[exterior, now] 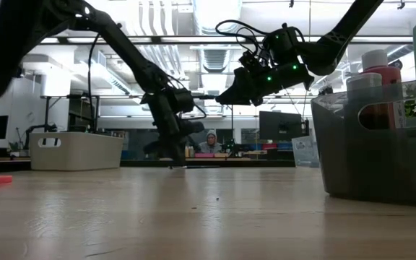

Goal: Pick & Place Paint Supplies
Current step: Put the paint brush into the transparent bin

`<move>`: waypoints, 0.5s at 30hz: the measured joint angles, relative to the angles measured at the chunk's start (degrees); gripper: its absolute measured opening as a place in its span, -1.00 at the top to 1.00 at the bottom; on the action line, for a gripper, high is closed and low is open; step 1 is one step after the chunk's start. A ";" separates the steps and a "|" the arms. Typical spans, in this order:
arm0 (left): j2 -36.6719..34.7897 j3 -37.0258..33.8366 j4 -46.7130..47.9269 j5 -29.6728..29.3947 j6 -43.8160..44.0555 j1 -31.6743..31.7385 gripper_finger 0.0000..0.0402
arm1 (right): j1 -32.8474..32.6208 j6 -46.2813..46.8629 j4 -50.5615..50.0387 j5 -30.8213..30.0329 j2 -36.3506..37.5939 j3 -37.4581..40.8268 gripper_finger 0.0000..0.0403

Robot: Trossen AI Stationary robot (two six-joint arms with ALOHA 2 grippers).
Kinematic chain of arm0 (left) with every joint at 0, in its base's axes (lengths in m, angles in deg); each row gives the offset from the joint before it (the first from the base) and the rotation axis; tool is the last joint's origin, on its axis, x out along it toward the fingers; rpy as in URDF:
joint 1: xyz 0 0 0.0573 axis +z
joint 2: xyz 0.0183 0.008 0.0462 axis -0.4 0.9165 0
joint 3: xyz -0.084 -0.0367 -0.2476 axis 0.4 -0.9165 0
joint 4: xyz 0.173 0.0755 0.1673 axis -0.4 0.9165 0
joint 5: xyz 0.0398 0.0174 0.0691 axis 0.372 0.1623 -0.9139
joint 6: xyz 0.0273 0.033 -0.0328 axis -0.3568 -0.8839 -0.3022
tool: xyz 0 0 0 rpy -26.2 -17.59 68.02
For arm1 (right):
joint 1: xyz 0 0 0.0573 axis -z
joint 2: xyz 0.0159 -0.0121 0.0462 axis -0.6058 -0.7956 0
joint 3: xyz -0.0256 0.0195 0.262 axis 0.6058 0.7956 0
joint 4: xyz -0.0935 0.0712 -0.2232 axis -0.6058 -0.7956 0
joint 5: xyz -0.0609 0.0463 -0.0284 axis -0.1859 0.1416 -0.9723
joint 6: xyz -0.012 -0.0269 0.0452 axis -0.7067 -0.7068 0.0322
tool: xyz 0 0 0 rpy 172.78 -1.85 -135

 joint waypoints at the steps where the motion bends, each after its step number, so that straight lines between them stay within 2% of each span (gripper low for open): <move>1: 0.00 0.02 0.03 -0.03 0.18 -0.44 1.00 | 0.00 -0.04 0.00 0.00 0.00 0.00 0.15; 15: 0.11 -0.11 1.52 3.34 2.51 -6.33 1.00 | 0.00 -0.08 0.00 0.00 0.00 0.00 0.15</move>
